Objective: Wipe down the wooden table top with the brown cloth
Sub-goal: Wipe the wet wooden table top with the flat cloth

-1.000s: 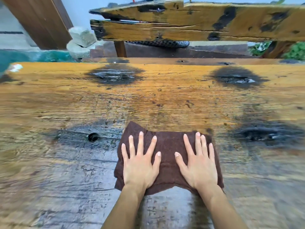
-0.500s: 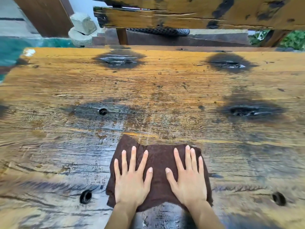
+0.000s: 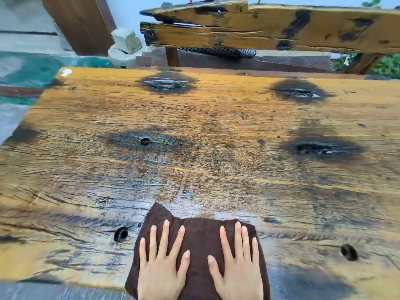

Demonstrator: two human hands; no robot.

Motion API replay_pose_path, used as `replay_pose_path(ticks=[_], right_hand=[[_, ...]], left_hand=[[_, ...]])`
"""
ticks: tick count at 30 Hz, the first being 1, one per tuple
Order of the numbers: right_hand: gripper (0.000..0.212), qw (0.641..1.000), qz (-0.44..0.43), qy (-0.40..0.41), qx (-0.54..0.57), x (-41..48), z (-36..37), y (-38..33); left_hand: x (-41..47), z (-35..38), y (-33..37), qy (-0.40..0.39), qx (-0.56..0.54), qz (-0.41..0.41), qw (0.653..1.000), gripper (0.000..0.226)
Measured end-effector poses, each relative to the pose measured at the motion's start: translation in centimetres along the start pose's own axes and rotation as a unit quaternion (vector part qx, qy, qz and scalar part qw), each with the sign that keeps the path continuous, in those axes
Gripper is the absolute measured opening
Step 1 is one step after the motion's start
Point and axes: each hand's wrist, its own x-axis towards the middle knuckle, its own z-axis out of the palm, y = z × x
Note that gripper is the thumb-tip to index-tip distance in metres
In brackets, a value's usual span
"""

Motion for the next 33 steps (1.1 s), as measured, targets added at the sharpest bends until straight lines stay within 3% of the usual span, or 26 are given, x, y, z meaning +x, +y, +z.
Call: replay_pose_path(ticks=[18, 33], right_hand=[[0.078, 0.996, 0.082, 0.005, 0.023, 2.9, 0.2, -1.5], [0.084, 0.997, 0.074, -0.021, -0.003, 16.9, 2.2, -2.0]], left_hand=[[1.0, -0.3, -0.5, -0.017, 0.003, -0.06, 0.998, 0.066], [15.8, -1.3, -2.6, 0.006, 0.006, -0.032, 0.999, 0.066]])
